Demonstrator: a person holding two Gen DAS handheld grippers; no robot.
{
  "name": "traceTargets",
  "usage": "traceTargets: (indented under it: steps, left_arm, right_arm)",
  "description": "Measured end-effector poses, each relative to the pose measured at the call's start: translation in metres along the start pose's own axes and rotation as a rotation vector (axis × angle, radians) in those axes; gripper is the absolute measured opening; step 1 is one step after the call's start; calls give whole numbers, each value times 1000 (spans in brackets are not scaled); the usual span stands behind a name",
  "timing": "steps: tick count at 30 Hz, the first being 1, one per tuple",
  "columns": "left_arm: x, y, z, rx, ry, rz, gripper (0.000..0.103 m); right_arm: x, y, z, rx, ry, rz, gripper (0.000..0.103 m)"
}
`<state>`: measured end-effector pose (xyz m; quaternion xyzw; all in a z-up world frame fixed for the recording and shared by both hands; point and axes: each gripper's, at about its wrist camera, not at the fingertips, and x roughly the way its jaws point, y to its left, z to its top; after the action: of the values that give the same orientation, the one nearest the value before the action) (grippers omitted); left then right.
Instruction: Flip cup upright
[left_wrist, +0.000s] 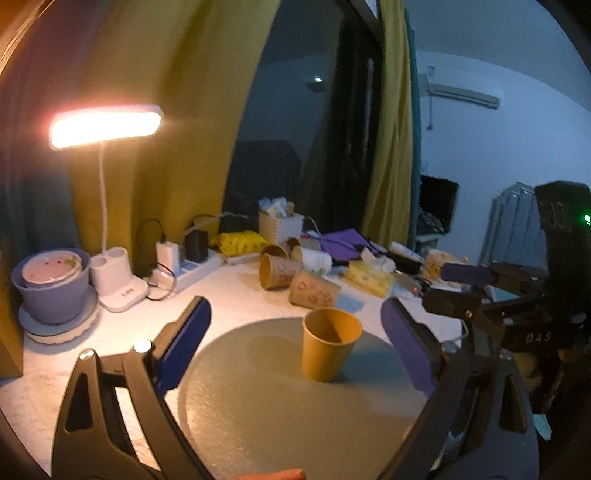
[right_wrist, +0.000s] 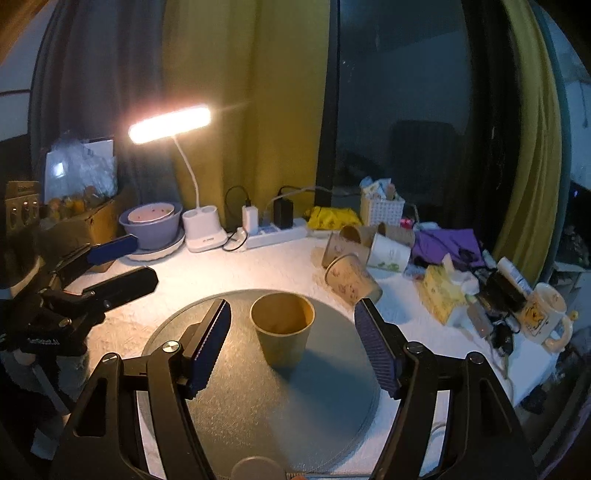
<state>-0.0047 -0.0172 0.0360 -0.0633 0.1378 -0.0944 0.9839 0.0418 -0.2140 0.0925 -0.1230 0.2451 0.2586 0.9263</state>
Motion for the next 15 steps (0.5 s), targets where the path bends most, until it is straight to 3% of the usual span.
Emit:
traceTargets:
  steps: [7, 15]
  left_arm:
    - [-11, 9, 4, -29, -63, 69, 94]
    - [-11, 16, 2, -40, -58, 141, 94]
  right_arm:
    - [4, 11, 9, -5, -28, -14, 73]
    - [14, 18, 14, -2, -39, -28, 73]
